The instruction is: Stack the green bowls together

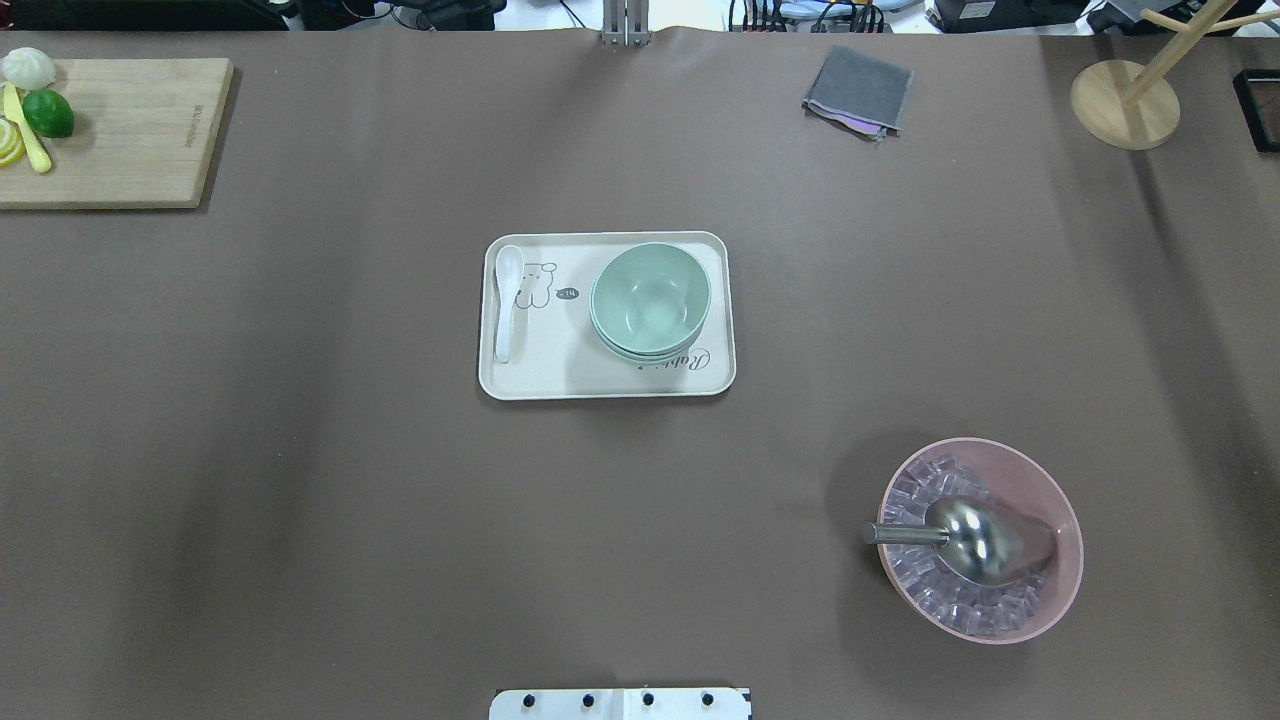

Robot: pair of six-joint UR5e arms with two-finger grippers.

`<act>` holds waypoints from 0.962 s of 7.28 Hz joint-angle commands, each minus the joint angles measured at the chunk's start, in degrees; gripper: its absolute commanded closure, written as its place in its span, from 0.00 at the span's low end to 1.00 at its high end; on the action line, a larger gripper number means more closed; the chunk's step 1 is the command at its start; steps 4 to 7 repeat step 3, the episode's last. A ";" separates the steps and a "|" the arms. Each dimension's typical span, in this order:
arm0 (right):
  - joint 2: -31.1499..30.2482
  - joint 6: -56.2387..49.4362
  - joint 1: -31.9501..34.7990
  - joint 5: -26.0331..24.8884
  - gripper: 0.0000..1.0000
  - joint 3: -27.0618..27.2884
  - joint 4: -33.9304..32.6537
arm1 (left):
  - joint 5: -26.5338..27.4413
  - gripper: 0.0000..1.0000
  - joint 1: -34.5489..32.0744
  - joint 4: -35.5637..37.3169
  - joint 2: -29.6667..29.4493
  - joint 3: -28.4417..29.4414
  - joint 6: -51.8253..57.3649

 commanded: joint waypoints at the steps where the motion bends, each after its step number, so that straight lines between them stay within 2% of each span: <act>1: 0.12 0.00 0.00 -0.09 0.00 -0.03 0.00 | 0.01 0.02 0.00 0.00 -0.01 0.04 0.00; 7: 0.30 0.00 0.00 -0.26 0.00 0.06 0.00 | 0.01 0.02 0.00 0.00 -0.01 0.04 0.00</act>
